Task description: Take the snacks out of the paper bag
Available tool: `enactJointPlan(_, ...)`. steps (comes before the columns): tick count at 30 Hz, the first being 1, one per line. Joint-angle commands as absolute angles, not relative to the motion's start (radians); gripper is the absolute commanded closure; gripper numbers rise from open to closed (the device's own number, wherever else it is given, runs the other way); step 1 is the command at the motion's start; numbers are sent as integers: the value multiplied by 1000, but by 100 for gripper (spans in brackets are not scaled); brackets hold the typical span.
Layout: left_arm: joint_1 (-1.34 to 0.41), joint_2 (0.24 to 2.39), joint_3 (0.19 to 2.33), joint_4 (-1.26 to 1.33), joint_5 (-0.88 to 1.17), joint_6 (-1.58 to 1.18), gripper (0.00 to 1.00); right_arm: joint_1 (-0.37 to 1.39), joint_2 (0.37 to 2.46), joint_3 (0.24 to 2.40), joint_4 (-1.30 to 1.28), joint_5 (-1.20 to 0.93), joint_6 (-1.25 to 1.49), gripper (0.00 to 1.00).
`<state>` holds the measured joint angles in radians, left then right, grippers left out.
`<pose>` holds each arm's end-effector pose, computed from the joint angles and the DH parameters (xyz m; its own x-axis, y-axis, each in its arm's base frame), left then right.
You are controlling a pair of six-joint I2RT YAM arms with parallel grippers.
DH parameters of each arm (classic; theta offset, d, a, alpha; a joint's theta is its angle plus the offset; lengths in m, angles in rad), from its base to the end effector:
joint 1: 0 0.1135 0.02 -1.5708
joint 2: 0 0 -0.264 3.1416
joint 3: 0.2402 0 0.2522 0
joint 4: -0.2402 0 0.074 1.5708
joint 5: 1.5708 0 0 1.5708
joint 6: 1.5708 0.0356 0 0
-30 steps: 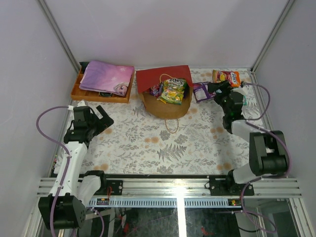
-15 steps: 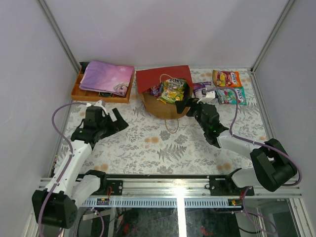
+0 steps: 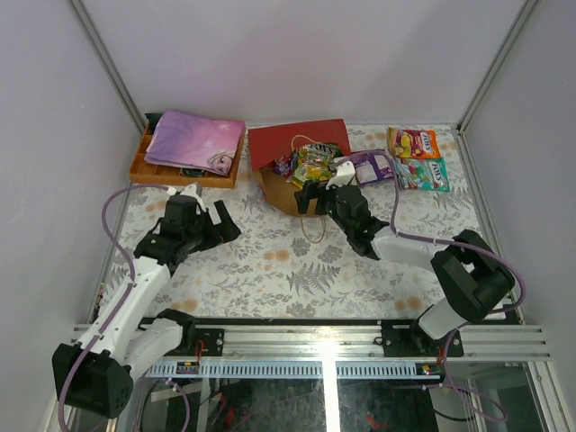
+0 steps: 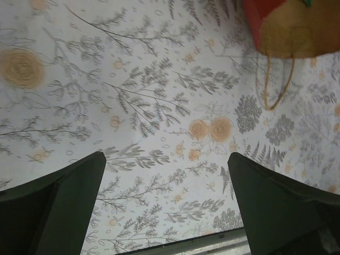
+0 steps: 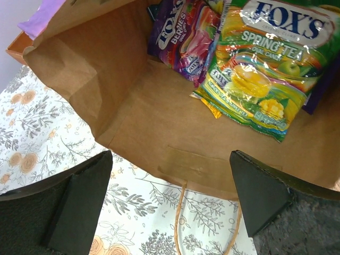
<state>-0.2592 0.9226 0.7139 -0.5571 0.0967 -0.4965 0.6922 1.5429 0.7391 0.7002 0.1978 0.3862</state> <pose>0.1843 -0.0524 0.2560 -0.7426 -0.2936 -0.6019 -0.0357 0.9149 -0.4022 0.2617 0.2079 0.2314 -0.2528 0.2702 -0.9290 -0.4103 0.8397 0.3558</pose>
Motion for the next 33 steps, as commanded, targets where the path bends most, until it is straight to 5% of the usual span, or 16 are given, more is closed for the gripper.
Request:
enactJointPlan(1,-161,905,739,-538,86,-480,0,719,1580,842,647,193,334,1)
enactJointPlan(8,-39,911,724,-517,159,-479,0,722,1621,886,612,163,328,1)
enactJointPlan(15,-207,893,718,-530,66,-498,0,722,1657,918,607,129,325,1)
enactJointPlan(33,-210,907,722,-525,101,-492,0,725,1889,1161,442,185,401,2)
